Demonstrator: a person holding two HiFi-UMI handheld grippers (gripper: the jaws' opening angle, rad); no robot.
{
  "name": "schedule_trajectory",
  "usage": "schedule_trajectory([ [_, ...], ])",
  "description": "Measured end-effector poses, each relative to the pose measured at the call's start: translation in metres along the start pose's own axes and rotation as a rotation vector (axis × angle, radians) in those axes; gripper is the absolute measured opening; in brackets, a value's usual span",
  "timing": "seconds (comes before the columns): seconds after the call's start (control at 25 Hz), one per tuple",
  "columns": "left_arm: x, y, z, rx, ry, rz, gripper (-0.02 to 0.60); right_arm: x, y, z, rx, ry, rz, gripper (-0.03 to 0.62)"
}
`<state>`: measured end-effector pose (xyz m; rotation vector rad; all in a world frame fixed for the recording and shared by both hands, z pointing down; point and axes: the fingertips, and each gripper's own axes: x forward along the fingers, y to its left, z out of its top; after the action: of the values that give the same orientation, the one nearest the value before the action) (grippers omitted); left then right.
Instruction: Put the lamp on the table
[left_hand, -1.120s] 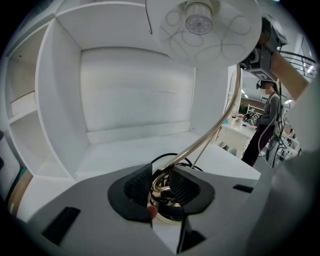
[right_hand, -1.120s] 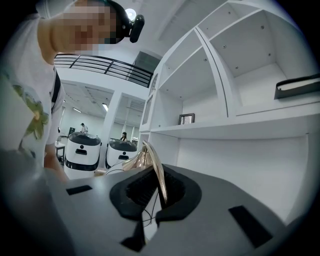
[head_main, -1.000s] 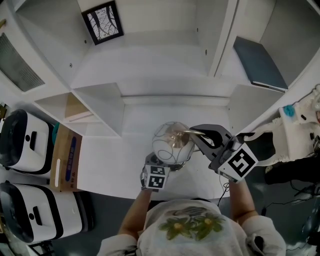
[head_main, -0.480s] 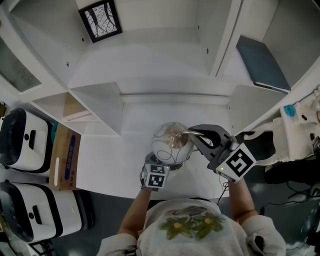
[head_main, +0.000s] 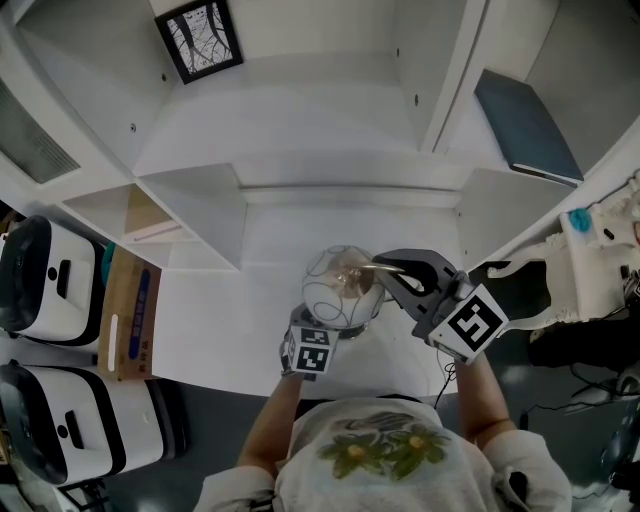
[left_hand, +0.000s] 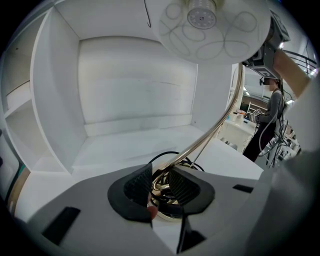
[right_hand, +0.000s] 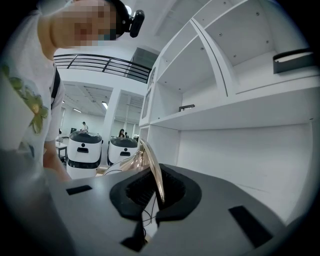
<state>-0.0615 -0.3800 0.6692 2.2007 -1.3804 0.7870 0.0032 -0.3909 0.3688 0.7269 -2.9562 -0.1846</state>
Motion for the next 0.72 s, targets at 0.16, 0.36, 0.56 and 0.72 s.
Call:
schedule_trajectory([
  [0.16, 0.0025, 0.0002, -0.0035, -0.001, 0.009, -0.001, 0.110, 0.0010, -0.0002, -0.0032, -0.001, 0.005, 0.000, 0.028],
  [0.36, 0.0048, 0.0003, -0.0051, 0.001, 0.008, -0.005, 0.110, 0.0012, -0.0004, -0.0056, -0.004, 0.009, 0.001, 0.027],
  [0.56, 0.0051, 0.0005, -0.0059, 0.006, 0.004, -0.007, 0.110, 0.0028, 0.0019, -0.0047, -0.013, 0.005, 0.010, 0.028],
  [0.72, 0.0046, 0.0016, -0.0076, 0.008, 0.005, -0.010, 0.109, 0.0052, 0.0060, -0.0044, -0.022, 0.010, 0.018, 0.028],
])
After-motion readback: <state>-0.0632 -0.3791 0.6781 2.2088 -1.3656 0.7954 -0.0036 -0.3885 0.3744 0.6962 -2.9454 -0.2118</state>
